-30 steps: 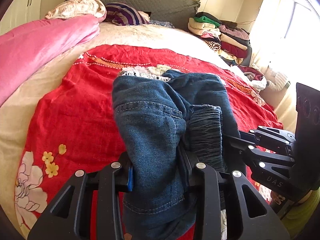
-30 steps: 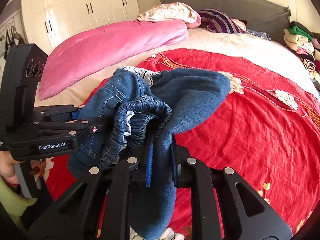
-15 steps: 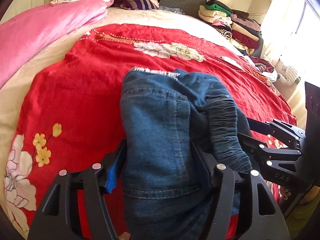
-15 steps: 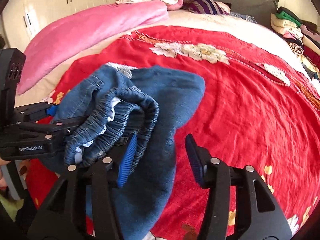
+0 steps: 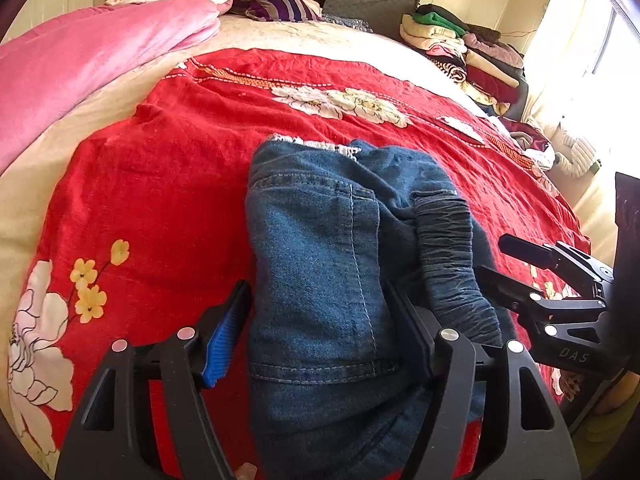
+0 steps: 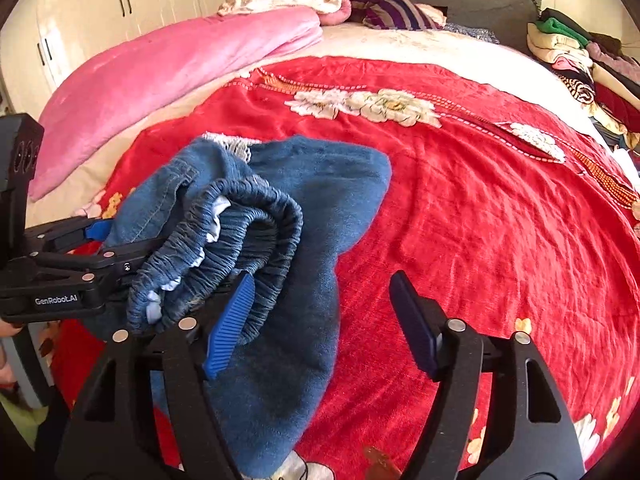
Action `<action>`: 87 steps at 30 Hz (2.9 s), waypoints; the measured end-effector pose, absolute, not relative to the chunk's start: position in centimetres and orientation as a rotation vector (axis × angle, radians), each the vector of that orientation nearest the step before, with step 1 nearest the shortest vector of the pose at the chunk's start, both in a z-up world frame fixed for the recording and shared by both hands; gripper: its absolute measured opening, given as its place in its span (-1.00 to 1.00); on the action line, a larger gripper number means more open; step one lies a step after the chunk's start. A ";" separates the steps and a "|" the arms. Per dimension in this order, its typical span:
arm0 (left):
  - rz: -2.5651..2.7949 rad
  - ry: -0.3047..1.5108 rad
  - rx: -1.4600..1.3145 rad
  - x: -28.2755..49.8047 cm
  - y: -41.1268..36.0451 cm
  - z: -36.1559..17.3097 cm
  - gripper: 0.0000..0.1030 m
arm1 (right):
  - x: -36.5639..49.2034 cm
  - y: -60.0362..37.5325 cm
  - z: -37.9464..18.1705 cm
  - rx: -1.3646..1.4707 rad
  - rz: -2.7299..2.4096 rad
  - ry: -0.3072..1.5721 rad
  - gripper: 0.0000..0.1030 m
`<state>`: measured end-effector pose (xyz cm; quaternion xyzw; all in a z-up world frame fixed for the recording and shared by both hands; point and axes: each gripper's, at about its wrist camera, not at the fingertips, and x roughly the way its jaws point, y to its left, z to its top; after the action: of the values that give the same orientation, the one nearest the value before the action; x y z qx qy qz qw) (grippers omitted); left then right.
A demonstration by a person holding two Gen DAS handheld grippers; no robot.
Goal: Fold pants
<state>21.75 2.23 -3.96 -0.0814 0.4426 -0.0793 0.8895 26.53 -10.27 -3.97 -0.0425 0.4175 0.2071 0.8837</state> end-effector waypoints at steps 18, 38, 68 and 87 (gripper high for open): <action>-0.114 0.839 -0.145 17.7 2.5 0.3 0.88 | 22.9 -12.4 0.4 -0.042 0.427 0.738 0.76; -0.102 0.732 -0.115 9.0 0.7 4.3 0.91 | 14.9 -14.1 4.3 -0.059 0.432 0.598 0.82; -0.072 0.780 -0.121 1.8 1.1 0.7 0.91 | 8.0 -14.3 0.6 -0.072 0.440 0.683 0.82; -0.051 0.853 -0.126 3.1 1.2 -2.2 0.91 | 9.2 -14.6 -1.7 -0.049 0.410 0.728 0.82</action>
<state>3.12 1.16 -2.17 -0.0611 0.4132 -0.0247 0.9082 9.16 -14.60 -1.70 -0.0237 0.3533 0.1988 0.9138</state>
